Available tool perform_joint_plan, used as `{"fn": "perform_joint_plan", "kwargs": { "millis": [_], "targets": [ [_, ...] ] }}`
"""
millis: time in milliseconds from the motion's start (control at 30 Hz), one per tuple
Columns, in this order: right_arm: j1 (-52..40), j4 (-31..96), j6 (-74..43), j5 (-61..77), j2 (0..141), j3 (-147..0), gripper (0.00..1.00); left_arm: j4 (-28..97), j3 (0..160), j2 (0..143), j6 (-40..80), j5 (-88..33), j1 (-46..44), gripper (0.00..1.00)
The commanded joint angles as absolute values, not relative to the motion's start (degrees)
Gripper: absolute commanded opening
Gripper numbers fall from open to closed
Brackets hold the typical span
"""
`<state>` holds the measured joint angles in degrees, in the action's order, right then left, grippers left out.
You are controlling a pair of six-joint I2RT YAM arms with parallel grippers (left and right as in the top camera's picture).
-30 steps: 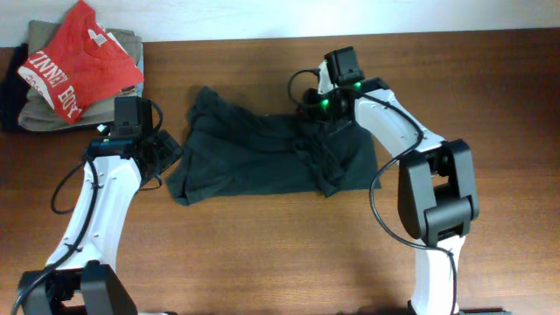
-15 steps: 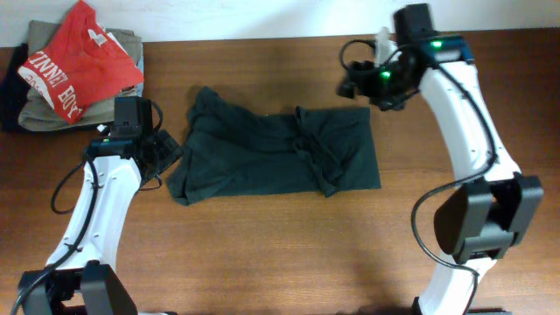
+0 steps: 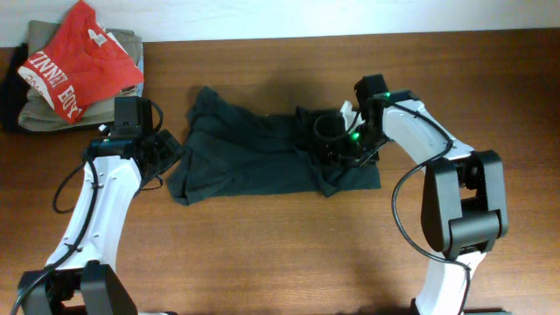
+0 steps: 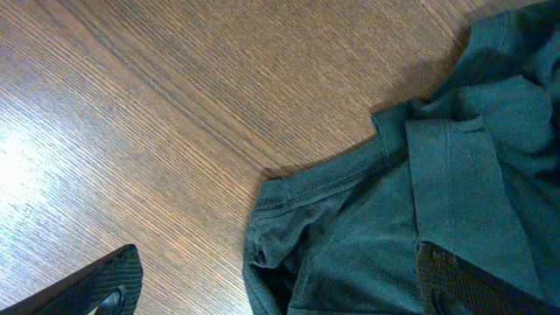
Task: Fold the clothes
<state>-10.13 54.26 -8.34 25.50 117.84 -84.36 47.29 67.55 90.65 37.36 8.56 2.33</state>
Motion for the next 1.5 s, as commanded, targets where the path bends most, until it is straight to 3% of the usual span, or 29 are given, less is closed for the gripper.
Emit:
{"fn": "perform_joint_plan", "kwargs": {
  "millis": [0,133,267,400,567,833,1033,1467],
  "targets": [
    [-12.19,53.54,-7.29,29.36,117.75,-82.48,0.64,47.18,67.55,91.18,37.28,8.19,2.63,0.99],
    [-15.11,52.18,-9.13,29.41,117.75,-82.28,0.55,47.20,67.55,91.18,37.28,8.19,2.63,0.99],
    [-18.87,48.80,-12.34,29.43,117.75,-82.28,0.54,47.20,67.55,91.18,37.28,8.19,2.63,0.99],
    [-22.55,46.24,-15.40,29.56,117.75,-82.28,0.55,47.20,67.55,91.18,37.28,8.21,2.63,0.99],
    [-26.06,46.28,-16.80,29.34,117.69,-83.11,0.64,47.18,67.55,91.18,37.28,8.21,2.63,0.99],
    [-18.87,51.46,-16.60,15.33,113.51,-97.12,0.68,47.20,67.55,91.18,36.18,8.38,2.63,0.99],
    [-13.13,50.13,-16.82,16.27,116.40,-96.53,0.55,47.20,67.55,91.18,36.18,8.38,2.63,0.99],
    [-22.90,42.44,-21.58,23.79,126.87,-96.42,0.57,47.20,67.55,91.18,36.18,8.36,2.63,0.99]
  ]
}}
